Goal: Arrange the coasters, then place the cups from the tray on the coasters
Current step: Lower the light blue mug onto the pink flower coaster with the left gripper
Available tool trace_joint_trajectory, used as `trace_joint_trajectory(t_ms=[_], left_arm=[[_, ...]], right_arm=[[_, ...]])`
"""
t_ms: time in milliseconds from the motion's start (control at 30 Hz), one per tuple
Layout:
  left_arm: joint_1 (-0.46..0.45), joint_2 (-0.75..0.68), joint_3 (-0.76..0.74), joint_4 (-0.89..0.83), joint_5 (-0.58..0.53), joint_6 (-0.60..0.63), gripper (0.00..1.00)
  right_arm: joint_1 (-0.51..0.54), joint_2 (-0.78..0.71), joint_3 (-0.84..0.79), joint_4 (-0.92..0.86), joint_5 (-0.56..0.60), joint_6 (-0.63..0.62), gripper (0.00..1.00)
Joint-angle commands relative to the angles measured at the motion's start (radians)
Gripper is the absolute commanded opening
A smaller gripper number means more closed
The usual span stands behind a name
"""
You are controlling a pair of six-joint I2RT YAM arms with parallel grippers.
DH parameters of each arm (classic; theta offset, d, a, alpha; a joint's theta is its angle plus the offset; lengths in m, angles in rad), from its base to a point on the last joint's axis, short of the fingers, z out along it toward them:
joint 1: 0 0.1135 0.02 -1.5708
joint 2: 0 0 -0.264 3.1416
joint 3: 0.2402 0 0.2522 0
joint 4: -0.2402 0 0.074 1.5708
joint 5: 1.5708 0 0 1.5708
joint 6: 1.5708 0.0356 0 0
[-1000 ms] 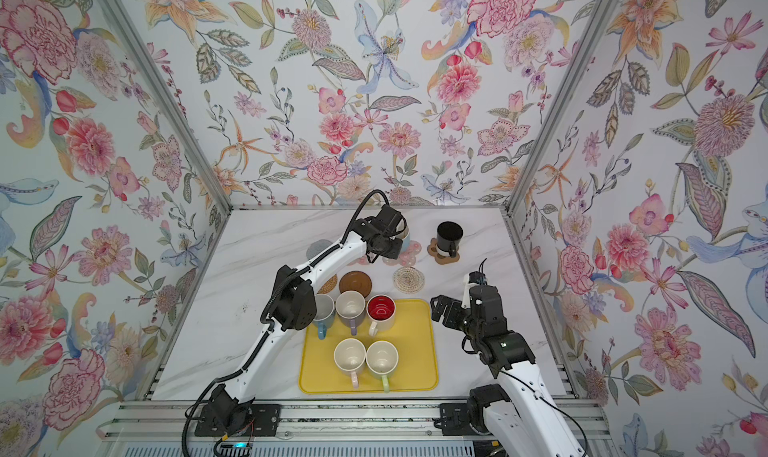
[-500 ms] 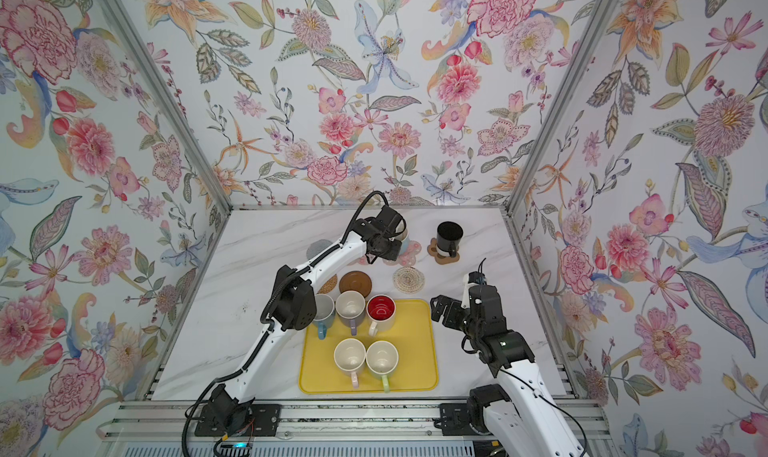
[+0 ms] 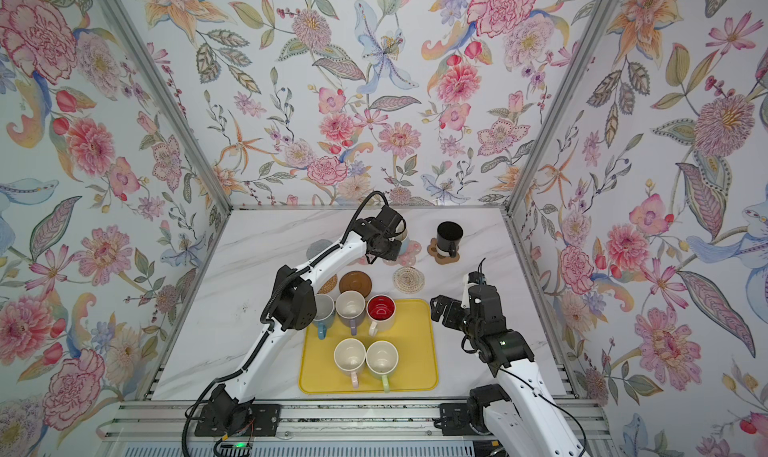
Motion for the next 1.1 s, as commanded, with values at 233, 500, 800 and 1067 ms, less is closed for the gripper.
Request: trace_joint_trajectory(t_ms=[233,500,800,1067], left_arm=[[-0.003,-0.02,0.017,0.027,-0.009,0.0,0.0],[-0.003,-0.026,0.013,0.026,-0.011,-0.003,0.1],[-0.006,-0.03,0.011,0.023,-0.003,-0.008,0.13],[-0.006,-0.03,0.009,0.006,-0.003,-0.012,0.19]], right_arm=[[0.004,0.0,-0.013,-0.001,-0.01,0.004,0.99],[0.004,0.0,-0.013,-0.001,-0.01,0.003,0.99],[0.004,-0.002,-0.013,-0.001,-0.009,0.004,0.99],[0.005,-0.003,-0.012,0.0,-0.012,0.006,0.99]])
